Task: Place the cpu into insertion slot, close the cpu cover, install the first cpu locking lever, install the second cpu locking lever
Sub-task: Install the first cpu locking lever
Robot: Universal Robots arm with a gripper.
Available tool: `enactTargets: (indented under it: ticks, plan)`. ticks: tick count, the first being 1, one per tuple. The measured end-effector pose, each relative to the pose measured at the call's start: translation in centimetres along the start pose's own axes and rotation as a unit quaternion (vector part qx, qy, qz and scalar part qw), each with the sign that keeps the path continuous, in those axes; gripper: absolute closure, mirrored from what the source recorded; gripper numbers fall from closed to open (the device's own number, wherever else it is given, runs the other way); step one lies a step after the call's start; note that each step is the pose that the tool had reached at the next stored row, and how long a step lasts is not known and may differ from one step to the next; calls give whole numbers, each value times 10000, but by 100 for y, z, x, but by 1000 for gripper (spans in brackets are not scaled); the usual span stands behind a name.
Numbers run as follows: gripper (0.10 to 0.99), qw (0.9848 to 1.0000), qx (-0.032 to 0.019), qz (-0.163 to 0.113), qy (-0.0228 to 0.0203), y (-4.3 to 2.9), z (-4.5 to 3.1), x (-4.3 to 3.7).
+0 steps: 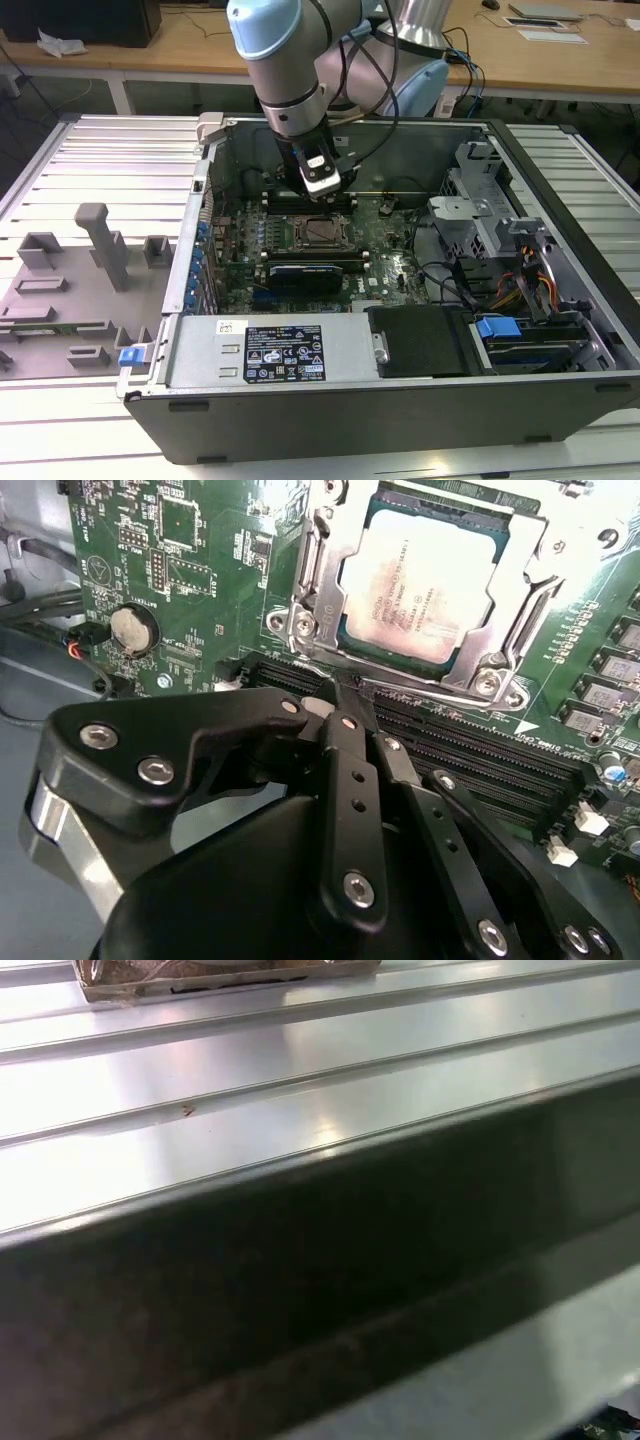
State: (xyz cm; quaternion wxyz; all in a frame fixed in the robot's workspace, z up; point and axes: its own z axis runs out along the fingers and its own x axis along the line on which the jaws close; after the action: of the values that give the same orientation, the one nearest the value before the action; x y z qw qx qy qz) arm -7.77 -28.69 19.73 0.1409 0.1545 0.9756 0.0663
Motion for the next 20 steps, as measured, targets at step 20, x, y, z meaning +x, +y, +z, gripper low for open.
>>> enactTargets:
  ticks: [20]
  plan:
    - [980,10000,-83,25,7,-81,-5,-27]
